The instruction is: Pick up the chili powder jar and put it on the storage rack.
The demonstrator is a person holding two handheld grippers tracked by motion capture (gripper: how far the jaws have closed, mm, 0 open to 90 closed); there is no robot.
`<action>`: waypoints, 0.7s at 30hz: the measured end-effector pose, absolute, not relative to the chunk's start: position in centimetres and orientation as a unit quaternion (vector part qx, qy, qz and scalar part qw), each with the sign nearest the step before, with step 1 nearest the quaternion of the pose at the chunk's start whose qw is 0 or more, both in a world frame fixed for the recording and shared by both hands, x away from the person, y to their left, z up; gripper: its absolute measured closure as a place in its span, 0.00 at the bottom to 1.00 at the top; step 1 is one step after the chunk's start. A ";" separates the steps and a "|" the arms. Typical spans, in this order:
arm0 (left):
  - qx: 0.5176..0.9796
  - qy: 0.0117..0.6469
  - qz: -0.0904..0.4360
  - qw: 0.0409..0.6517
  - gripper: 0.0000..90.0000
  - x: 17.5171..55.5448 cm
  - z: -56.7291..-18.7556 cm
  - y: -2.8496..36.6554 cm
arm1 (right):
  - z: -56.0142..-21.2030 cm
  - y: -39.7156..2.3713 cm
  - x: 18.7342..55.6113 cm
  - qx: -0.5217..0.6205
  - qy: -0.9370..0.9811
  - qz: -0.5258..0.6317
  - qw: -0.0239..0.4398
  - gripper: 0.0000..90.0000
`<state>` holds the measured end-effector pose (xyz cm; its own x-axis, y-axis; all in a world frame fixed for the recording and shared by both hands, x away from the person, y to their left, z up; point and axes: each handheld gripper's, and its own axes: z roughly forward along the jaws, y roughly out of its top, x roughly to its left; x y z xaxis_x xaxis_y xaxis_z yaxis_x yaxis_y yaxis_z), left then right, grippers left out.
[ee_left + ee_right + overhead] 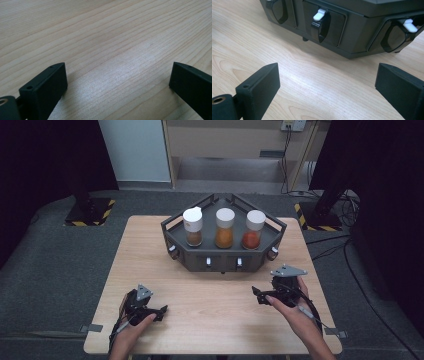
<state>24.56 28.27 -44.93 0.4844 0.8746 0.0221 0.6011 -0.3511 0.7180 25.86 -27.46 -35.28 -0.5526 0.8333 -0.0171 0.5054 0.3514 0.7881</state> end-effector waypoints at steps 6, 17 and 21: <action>0.795 0.464 0.207 0.331 0.00 24.6 -44.9 28.3 | -36.0 -27.4 25.5 0.421 0.794 0.383 0.216 0.07; 0.795 0.465 0.207 0.331 0.00 24.5 -44.9 28.3 | -37.7 -27.4 24.8 0.428 0.789 0.385 0.215 0.07; 0.795 0.465 0.207 0.331 0.00 24.5 -44.9 28.2 | -38.6 -27.4 24.6 0.433 0.786 0.387 0.212 0.06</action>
<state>24.54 28.25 -44.93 0.4825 0.8756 0.0215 0.6018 -0.3493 0.7182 24.60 -27.43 -38.59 -0.5353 0.8447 0.0027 0.5173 0.3253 0.7916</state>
